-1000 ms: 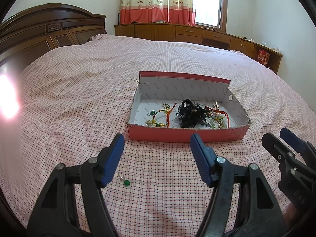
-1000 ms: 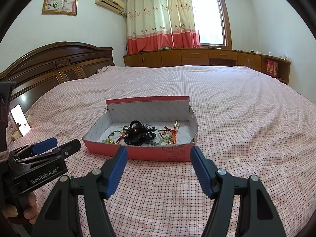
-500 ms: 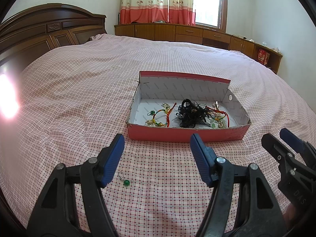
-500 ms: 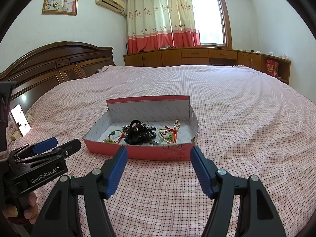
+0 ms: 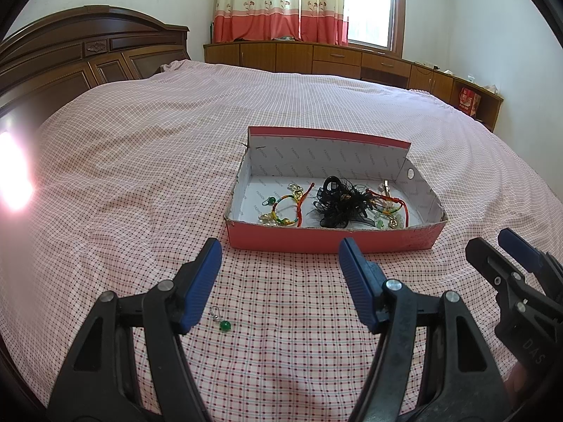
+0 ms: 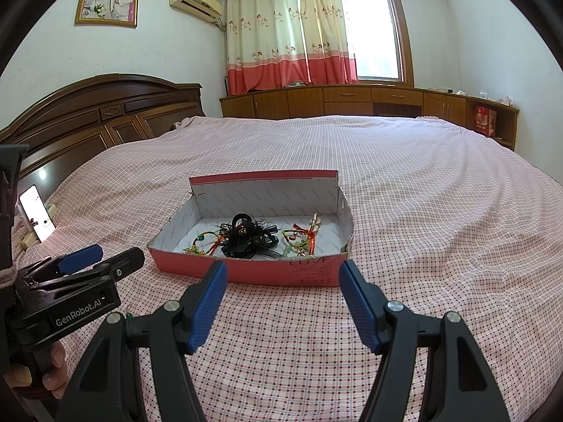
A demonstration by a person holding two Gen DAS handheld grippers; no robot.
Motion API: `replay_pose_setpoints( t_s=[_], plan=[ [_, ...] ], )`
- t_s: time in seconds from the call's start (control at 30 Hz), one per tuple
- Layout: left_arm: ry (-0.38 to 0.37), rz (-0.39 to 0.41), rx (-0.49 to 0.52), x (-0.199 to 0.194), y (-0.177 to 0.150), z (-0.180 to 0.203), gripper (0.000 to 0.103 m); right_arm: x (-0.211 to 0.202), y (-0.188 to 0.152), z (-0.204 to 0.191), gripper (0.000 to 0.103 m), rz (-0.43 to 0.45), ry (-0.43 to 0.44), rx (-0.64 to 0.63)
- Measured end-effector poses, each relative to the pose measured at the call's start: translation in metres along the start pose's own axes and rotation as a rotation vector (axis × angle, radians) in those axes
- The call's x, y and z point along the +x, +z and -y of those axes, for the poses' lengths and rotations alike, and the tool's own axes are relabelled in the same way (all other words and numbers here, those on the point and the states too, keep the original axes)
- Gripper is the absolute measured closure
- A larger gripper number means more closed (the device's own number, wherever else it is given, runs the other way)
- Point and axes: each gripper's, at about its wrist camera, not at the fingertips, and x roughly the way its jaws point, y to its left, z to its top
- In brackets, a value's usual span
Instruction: Organize jewelry
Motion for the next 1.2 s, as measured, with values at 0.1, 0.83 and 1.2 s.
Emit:
replay_pose_setpoints(
  t_s=[0.1, 0.83, 1.2],
  plan=[
    [-0.001, 0.000, -0.001, 0.0000, 0.0001, -0.0002, 0.042, 0.0000, 0.0000, -0.0001, 0.035, 0.000, 0.001, 0.000],
    [0.000, -0.003, 0.001, 0.0009, -0.0005, 0.0010, 0.042, 0.0004, -0.0002, -0.0005, 0.035, -0.002, 0.000, 0.001],
    [-0.006, -0.011, 0.023, 0.0050, -0.0029, 0.0034, 0.042, 0.0014, -0.0044, -0.0033, 0.035, -0.013, 0.000, 0.005]
  ],
)
